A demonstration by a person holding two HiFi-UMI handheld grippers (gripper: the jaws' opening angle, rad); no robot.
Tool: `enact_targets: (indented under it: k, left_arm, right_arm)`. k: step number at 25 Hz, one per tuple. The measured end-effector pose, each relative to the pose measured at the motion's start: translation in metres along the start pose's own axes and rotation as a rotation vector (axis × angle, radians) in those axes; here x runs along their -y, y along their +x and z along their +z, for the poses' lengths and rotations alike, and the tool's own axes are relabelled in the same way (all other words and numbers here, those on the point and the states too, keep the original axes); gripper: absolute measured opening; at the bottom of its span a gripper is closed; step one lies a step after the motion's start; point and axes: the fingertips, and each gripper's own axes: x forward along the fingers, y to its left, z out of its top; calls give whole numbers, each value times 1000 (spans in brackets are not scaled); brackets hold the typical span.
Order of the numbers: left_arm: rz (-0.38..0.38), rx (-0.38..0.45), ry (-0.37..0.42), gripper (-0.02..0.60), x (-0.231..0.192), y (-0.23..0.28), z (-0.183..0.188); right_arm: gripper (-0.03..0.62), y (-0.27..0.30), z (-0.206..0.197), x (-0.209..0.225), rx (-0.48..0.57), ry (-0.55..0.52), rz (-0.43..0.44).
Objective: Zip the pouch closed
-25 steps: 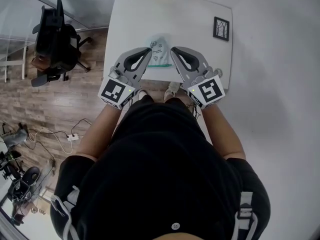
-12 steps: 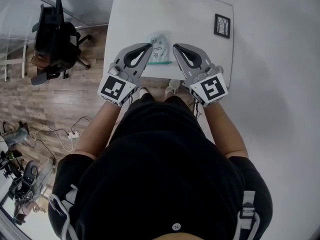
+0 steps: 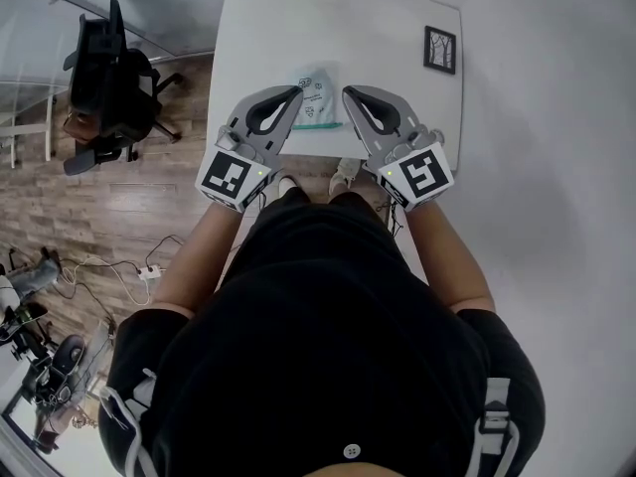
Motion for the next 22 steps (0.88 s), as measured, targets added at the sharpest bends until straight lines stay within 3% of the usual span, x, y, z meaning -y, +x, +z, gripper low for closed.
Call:
enact_targets:
  k: [22]
  left_arm:
    - [26, -28, -1, 9, -10, 13, -4]
  right_arm:
    - [11, 11, -5, 6, 7, 33, 38]
